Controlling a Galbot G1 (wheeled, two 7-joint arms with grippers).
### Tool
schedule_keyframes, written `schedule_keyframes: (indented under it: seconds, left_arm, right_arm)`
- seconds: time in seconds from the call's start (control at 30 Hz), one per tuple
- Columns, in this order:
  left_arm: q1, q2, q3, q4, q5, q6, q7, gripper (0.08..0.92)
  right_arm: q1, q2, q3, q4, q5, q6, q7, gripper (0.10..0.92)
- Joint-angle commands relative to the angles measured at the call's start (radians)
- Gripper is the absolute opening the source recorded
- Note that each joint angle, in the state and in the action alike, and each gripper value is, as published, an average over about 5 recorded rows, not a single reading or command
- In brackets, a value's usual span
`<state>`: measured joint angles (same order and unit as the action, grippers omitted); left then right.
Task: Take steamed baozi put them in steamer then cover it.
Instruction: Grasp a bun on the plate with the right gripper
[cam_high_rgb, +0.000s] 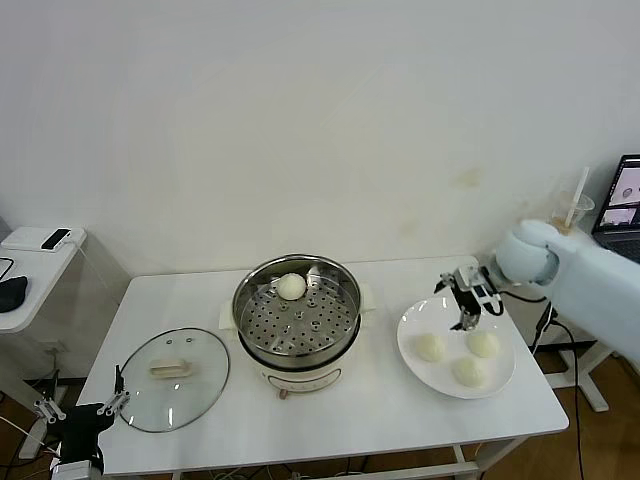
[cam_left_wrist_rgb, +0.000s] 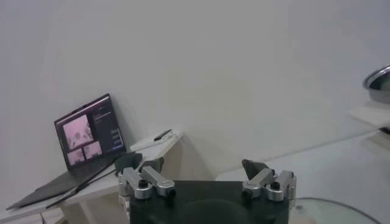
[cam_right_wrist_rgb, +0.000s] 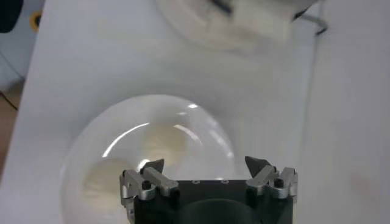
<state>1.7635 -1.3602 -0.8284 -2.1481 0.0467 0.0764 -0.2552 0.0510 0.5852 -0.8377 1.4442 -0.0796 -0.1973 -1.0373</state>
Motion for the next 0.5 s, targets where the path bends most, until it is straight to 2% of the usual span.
schedule_keyframes:
  seconds: [0.03, 0.5]
  left_arm:
    - [-0.003, 0.002, -0.002, 0.003, -0.001, 0.002, 0.0, 0.823]
    - [0.009, -0.005, -0.012, 0.004, 0.001, -0.001, 0.001, 0.823]
  right_arm:
    - [-0.177, -0.003, 0.1, -0.043, -0.049, -0.017, 0.004, 0.823]
    - [-0.194, 0.148, 0.117, -0.184, -0.081, -0.012, 0.038, 0.823]
